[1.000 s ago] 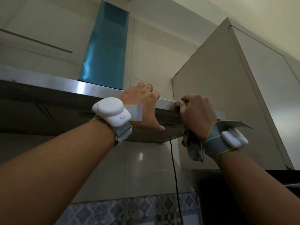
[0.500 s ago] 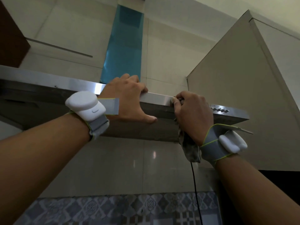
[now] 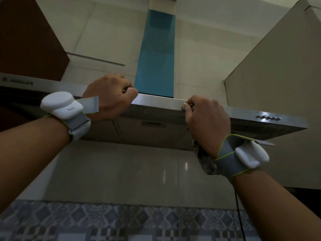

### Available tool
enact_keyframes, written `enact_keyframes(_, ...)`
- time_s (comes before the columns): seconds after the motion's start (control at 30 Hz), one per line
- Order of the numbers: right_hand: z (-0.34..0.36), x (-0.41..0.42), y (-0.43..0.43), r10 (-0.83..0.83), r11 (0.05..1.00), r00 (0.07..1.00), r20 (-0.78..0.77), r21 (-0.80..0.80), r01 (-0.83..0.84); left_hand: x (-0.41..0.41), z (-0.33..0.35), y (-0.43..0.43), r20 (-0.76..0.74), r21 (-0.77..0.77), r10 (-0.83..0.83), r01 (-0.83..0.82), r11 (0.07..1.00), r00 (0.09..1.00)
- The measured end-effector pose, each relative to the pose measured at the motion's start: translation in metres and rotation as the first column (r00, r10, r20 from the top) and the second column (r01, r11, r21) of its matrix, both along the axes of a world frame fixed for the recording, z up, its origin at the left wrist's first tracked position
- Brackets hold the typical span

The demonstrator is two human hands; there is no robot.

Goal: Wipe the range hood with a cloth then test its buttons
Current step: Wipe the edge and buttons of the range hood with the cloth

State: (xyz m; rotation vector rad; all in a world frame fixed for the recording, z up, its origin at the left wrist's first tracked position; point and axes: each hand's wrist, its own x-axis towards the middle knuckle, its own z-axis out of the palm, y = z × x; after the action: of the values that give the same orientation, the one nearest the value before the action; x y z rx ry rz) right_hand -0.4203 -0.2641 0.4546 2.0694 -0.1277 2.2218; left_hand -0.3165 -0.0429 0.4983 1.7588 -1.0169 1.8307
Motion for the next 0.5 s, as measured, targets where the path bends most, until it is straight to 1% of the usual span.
enact_keyframes(0.2,0.000,0.012,0.033,-0.006,0.999,1.000,0.014,-0.031,0.006,0.019,0.002,0.029,-0.029,-0.061,-0.015,0.013,0.998,0.999)
enact_keyframes(0.3,0.001,0.018,0.052,-0.003,0.998,1.000,0.018,-0.056,0.004,0.020,0.001,0.031,-0.014,-0.049,-0.012,0.012,0.999,1.000)
enact_keyframes(0.4,0.001,0.026,0.072,0.009,0.997,1.000,0.011,-0.076,-0.008,0.015,0.001,0.036,0.004,-0.020,-0.050,0.050,0.999,0.999)
enact_keyframes(0.5,0.002,0.032,0.088,-0.026,0.993,1.000,0.015,-0.118,0.028,0.009,0.002,0.046,-0.012,0.000,-0.047,0.047,0.999,0.999)
